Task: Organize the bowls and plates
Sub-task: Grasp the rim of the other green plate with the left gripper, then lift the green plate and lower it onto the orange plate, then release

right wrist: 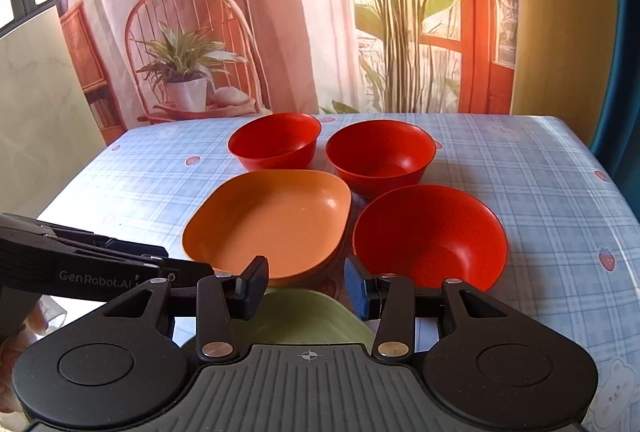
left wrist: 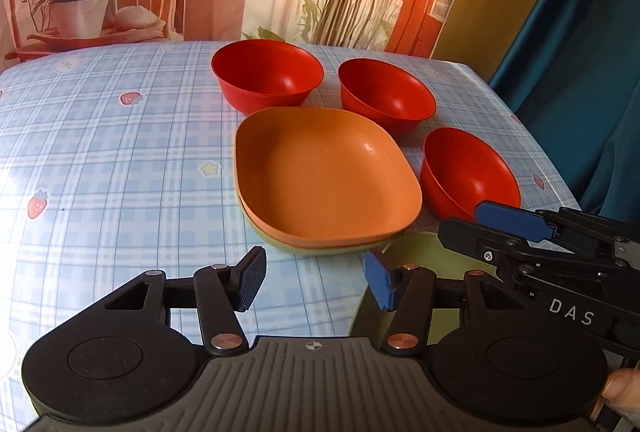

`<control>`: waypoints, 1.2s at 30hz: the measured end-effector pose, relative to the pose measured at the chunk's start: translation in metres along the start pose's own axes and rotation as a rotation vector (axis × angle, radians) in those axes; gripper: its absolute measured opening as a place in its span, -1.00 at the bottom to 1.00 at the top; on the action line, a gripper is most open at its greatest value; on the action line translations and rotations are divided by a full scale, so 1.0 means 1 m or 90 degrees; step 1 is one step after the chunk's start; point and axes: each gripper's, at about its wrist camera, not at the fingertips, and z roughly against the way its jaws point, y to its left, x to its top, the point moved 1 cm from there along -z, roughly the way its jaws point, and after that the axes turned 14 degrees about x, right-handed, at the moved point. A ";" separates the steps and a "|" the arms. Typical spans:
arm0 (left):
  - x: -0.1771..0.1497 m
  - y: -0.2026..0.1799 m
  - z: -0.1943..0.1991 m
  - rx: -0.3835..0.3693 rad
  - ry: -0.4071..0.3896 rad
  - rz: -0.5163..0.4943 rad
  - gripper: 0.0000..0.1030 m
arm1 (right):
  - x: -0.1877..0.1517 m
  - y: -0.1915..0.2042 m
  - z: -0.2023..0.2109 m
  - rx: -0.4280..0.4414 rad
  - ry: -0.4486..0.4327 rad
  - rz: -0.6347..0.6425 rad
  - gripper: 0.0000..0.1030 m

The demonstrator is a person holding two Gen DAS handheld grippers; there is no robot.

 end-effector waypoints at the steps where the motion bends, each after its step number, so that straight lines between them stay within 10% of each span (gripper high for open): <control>1: -0.004 -0.001 0.001 0.003 -0.002 0.003 0.10 | -0.002 0.000 0.002 0.001 0.000 -0.003 -0.23; 16: -0.027 -0.021 -0.003 -0.011 0.015 -0.029 -0.13 | -0.051 -0.014 0.044 -0.093 0.003 -0.076 -0.23; 36: -0.049 -0.010 0.005 -0.010 0.043 0.016 -0.55 | -0.076 -0.032 0.043 -0.063 0.023 -0.181 -0.55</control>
